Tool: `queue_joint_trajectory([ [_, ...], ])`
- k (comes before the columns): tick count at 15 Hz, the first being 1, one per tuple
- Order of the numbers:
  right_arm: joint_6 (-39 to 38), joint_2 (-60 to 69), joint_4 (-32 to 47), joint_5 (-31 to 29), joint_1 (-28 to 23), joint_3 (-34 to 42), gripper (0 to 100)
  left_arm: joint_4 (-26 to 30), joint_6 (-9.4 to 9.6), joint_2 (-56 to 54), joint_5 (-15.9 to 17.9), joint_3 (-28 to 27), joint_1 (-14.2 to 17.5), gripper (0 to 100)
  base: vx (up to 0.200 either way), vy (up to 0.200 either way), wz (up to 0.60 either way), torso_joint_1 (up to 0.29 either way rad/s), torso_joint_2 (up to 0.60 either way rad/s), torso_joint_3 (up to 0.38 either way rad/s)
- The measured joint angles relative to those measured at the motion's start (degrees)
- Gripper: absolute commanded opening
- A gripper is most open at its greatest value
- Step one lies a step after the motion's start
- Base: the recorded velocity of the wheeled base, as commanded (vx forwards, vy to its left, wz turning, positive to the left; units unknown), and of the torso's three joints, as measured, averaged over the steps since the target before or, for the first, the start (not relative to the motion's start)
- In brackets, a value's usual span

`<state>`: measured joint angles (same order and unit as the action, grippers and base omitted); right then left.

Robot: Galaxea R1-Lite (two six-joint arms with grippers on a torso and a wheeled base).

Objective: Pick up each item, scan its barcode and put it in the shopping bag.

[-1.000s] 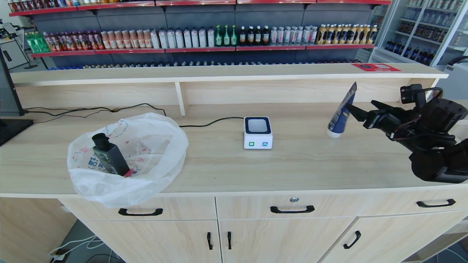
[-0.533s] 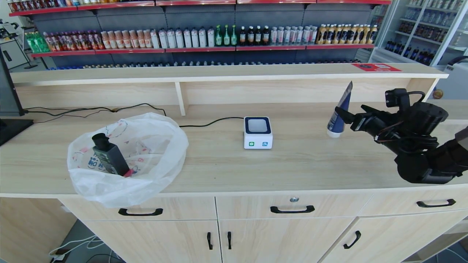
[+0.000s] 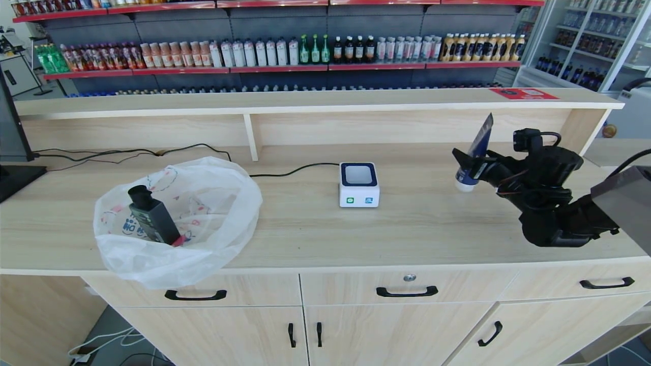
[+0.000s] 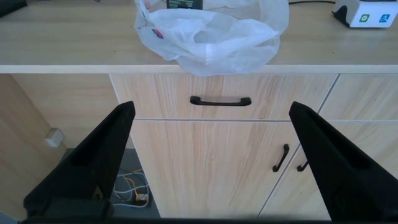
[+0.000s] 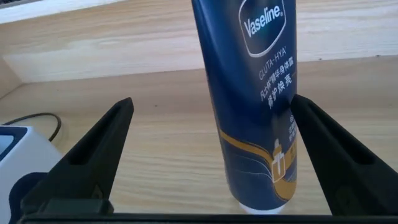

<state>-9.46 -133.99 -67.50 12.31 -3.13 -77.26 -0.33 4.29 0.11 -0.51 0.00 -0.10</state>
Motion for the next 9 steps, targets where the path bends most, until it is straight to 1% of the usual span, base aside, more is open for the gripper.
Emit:
queue_joint_trajectory([
  [3,0.0,-2.9,0.5,-1.6,0.1,-2.2,100,0.0,0.0,0.0,0.0,0.0,0.0,100,0.0,0.0,0.0,0.0,0.0,0.0],
  [6,0.0,-5.6,2.0,-5.7,0.1,-5.8,100,0.0,0.0,0.0,0.0,0.0,0.0,100,0.0,0.0,0.0,0.0,0.0,0.0],
  [9,0.1,-8.0,2.1,-6.4,0.0,-8.4,100,0.0,-0.02,0.0,0.0,0.0,0.0,100,0.0,0.0,0.0,0.0,0.0,0.0],
])
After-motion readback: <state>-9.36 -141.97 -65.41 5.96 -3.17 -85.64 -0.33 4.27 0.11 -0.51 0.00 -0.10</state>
